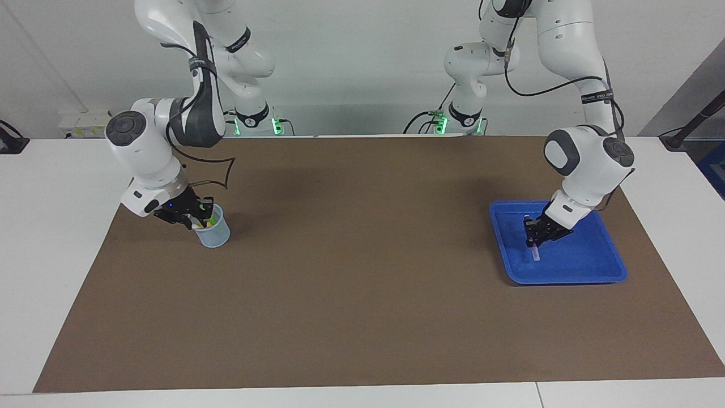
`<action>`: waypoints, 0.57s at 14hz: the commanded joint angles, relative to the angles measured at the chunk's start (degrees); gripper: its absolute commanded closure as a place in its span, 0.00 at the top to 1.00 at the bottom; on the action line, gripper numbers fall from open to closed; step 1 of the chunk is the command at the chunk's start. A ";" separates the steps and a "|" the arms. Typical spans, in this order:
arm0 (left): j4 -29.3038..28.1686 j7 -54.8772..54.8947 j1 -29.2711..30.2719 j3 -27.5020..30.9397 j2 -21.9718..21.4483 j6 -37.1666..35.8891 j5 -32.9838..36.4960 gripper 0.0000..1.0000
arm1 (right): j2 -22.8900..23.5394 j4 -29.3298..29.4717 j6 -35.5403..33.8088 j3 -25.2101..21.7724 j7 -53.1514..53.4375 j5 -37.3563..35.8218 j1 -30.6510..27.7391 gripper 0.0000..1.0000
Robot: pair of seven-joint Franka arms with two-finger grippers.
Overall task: Right arm passes pens to left for tray arrangement
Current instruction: 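Release the purple pen in the tray while the right gripper grasps yellow pen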
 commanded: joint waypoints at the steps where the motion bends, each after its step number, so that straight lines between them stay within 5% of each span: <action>1: 1.40 0.21 0.16 -0.27 0.85 0.25 1.13 0.00 | 0.17 -0.30 1.15 0.76 -0.01 1.12 -1.15 0.36; 8: 0.35 -0.06 -0.54 -0.36 3.48 4.29 1.13 0.00 | 1.22 -0.03 2.20 0.76 -0.54 1.03 -1.67 0.30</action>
